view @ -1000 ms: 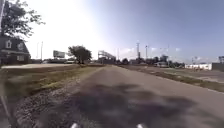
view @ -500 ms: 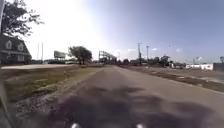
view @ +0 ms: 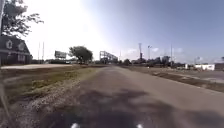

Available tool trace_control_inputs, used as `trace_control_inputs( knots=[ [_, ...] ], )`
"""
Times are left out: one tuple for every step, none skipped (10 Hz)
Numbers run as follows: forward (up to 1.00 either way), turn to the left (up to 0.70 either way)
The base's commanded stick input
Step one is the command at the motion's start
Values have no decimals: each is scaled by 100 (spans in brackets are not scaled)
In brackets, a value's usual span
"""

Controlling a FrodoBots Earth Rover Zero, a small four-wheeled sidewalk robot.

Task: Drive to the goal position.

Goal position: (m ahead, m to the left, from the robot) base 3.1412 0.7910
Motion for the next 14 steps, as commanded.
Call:
trace_control_inputs(
  knots=[
    [70, 0],
    [70, 0],
    [70, 0],
    [70, 0],
    [70, 0],
    [70, 0],
    [70, 0],
    [70, 0],
    [70, 0],
    [70, 0],
    [70, 0],
    [70, 0],
    [70, 0],
    [70, 0]
  ],
)
